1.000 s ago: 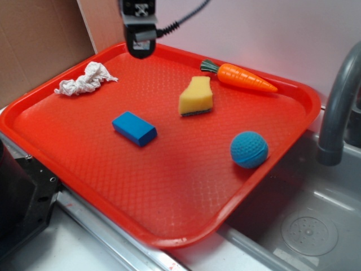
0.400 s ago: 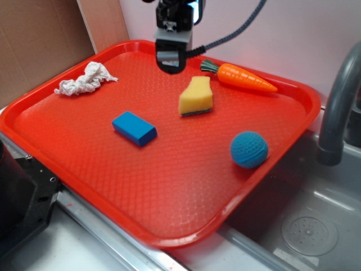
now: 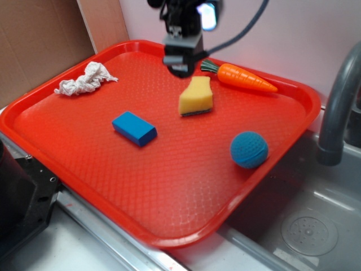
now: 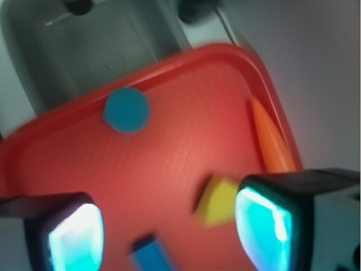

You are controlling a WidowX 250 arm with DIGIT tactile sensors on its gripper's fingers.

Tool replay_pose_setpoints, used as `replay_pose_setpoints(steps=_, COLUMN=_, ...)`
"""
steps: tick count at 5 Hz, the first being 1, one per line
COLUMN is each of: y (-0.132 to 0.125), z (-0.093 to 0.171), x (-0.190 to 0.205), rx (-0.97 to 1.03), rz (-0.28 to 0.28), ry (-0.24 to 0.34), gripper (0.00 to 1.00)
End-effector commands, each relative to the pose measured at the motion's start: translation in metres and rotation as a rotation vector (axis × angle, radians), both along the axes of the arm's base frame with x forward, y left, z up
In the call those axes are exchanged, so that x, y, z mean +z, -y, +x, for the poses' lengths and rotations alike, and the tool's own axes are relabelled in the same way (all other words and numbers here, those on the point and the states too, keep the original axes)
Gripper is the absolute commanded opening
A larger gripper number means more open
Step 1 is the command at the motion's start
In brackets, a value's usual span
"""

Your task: Grab the blue ball.

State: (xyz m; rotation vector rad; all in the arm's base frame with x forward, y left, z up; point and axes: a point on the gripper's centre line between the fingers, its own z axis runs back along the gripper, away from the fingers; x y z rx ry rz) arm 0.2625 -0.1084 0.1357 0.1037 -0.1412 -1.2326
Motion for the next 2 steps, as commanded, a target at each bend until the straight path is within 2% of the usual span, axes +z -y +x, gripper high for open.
replay_pose_setpoints(steps=1, y=0.018, z=0.004, x=-0.004, rx=-0.486, rz=-0.002, ry=0.096, gripper=1.00)
replay_pose_setpoints(steps=2, y=0.040, z=-0.006, x=-0.011, rx=-0.573, rz=-0.056, ry=0.003, gripper=1.00)
